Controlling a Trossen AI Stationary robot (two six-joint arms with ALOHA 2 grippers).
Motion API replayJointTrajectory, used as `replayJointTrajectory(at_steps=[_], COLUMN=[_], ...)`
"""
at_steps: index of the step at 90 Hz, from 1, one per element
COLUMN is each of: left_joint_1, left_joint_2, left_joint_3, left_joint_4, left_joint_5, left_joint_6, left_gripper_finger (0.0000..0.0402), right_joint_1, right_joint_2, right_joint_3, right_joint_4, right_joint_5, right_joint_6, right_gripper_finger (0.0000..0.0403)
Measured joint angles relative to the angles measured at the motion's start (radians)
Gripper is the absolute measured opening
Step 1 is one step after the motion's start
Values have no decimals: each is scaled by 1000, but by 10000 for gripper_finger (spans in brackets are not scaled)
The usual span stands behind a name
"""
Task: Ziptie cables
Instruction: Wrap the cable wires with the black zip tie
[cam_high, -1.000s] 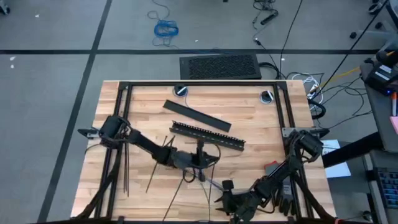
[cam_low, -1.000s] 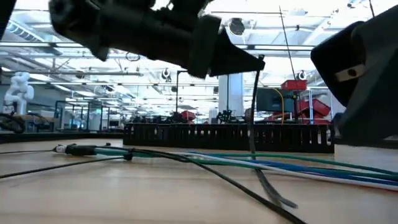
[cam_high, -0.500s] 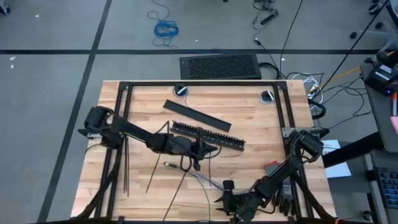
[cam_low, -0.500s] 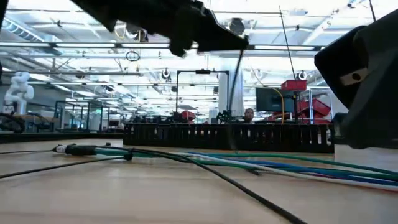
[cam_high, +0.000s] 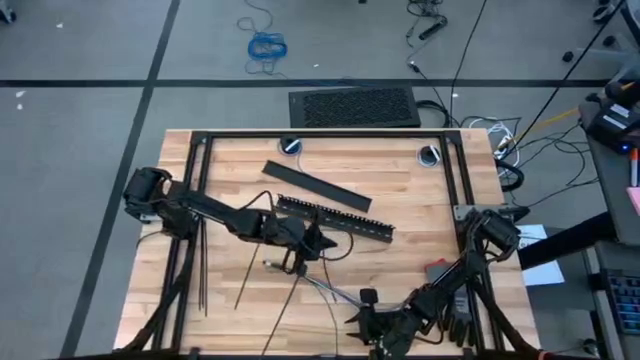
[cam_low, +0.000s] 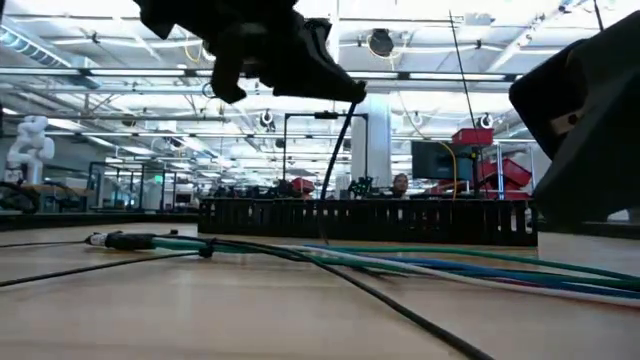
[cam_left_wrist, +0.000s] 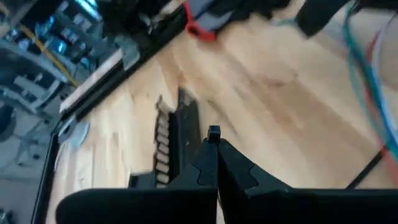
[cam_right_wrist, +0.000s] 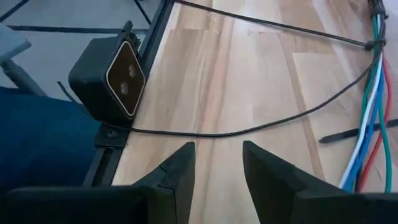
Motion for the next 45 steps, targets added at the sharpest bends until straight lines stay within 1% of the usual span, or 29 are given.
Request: replayJointTrajectory(at_steps=[15,29,36,45], left_joint_1=[2,2,2,2], left_joint_2=[-25,-85,-129,-168], left_joint_3=[-1,0,0,2], left_joint_4=[-122,-168,-162,-148], left_joint_5=[-36,-68,-67,-28], left_joint_6=[1,4,8,7], left_gripper_finger=[0,0,0,0], right_joint_1=[14,8,5,0], right_joint_2=[0,-1,-1,-1], right_joint_3=[0,0,0,0], right_joint_4=[-1,-1,0,0], right_joint_5=[1,5,5,4], right_joint_6=[7,6,1,-1], right_gripper_finger=[125,125,125,125])
